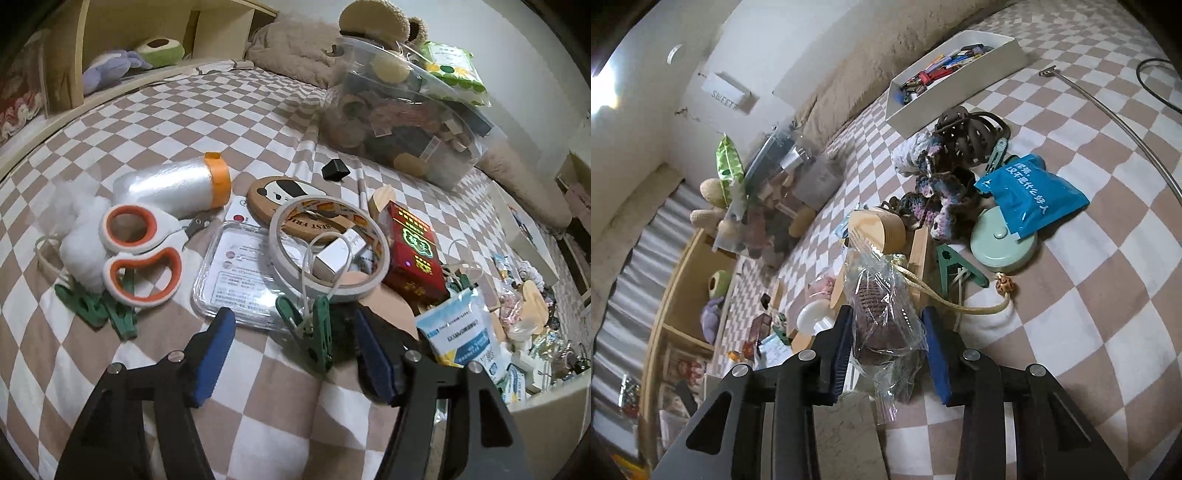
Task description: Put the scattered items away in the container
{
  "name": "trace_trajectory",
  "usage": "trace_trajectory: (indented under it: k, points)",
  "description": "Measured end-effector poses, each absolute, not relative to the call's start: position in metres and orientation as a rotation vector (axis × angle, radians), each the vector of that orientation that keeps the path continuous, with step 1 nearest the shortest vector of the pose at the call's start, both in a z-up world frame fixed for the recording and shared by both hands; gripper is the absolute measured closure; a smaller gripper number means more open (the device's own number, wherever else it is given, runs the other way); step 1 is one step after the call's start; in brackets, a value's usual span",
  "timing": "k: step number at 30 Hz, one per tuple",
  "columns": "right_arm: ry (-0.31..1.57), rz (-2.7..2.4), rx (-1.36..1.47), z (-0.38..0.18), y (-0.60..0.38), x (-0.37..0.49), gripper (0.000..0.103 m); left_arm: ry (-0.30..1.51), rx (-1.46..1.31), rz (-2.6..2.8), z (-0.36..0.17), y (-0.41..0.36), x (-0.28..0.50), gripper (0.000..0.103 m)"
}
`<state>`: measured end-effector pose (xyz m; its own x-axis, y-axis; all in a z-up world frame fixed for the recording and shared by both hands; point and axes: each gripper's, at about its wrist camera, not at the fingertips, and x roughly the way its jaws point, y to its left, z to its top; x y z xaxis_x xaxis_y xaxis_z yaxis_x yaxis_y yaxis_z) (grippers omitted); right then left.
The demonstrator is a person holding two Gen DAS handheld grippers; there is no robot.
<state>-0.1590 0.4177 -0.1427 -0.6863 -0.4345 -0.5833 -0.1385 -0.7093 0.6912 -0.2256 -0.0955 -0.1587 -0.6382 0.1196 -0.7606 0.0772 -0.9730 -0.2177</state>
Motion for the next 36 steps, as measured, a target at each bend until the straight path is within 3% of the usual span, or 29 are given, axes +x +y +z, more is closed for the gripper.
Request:
trace_trajectory:
  k: [1, 3, 6, 20, 34, 36]
  points:
    - [-1.108, -2.501, 1.147, -0.142, 0.418, -0.158, 0.065, -0.348, -1.327, 2.799, -0.159, -0.095, -0.226, 0.040]
    - [-1.110, -2.510, 1.145, -0.142, 0.419, -0.156, 0.065, -0.358, -1.325, 2.773, -0.160, -0.094, -0.226, 0.061]
    - [-1.108, -2.521, 1.139, -0.140, 0.419, -0.153, 0.065, -0.401, -1.322, 2.695, -0.160, -0.090, -0.223, 0.085]
    - [-1.138, -2.535, 1.078, -0.133, 0.428, -0.138, 0.069, -0.381, -1.385, 2.639, -0.159, -0.087, -0.197, 0.093]
    - [-1.190, -2.514, 1.193, -0.144, 0.440, -0.131, 0.072, -0.473, -1.432, 2.592, -0.164, -0.092, -0.189, 0.093]
    - [-1.191, -2.485, 1.213, -0.148, 0.437, -0.134, 0.072, -0.467, -1.437, 2.597, -0.165, -0.092, -0.189, 0.087]
